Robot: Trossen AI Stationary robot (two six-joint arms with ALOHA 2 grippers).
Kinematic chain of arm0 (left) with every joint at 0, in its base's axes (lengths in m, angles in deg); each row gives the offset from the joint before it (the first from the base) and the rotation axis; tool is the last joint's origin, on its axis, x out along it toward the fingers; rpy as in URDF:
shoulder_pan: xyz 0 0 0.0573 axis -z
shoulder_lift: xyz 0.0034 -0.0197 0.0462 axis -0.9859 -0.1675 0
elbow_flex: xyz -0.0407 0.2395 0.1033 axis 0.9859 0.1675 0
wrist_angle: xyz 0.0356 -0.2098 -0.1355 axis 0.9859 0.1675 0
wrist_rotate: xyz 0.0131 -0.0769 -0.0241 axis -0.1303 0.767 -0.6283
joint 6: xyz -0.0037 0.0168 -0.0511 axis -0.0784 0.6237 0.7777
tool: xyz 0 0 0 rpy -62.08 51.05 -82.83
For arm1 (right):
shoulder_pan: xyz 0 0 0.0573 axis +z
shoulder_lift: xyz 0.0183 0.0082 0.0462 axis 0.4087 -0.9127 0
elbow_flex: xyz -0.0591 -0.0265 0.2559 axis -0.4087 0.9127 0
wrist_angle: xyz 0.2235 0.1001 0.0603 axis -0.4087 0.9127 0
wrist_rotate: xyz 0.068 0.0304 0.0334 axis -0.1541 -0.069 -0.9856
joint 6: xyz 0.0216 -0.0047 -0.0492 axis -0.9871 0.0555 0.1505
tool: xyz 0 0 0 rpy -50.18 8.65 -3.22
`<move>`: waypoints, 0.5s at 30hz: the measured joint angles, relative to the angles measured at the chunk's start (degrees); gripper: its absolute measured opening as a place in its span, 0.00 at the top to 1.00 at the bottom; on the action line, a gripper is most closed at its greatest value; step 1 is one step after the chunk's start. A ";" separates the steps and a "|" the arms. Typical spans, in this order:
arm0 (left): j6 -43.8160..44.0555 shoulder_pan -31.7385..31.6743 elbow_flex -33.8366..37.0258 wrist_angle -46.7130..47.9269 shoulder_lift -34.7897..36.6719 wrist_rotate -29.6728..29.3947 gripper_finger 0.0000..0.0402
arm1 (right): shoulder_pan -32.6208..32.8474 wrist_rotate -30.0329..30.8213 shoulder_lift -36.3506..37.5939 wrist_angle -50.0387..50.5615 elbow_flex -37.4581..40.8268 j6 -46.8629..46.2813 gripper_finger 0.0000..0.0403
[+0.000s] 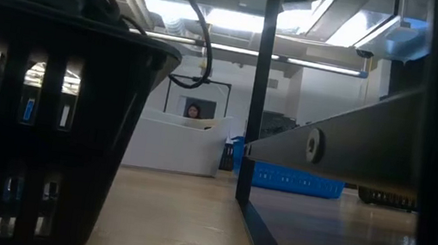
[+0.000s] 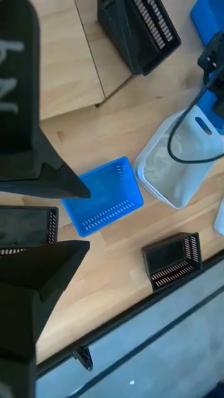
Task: Stack baskets on shelf by color
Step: Put the middle blue bin on the shelf
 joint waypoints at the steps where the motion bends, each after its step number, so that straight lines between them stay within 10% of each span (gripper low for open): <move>1: 0.00 0.00 0.00 0.00 0.00 0.00 0.83 | 0.00 -0.07 0.00 0.00 0.00 0.02 0.71; 15: 1.49 0.00 0.00 -1.03 0.00 -2.04 0.83 | 0.00 -0.06 0.00 -0.01 0.00 0.22 0.71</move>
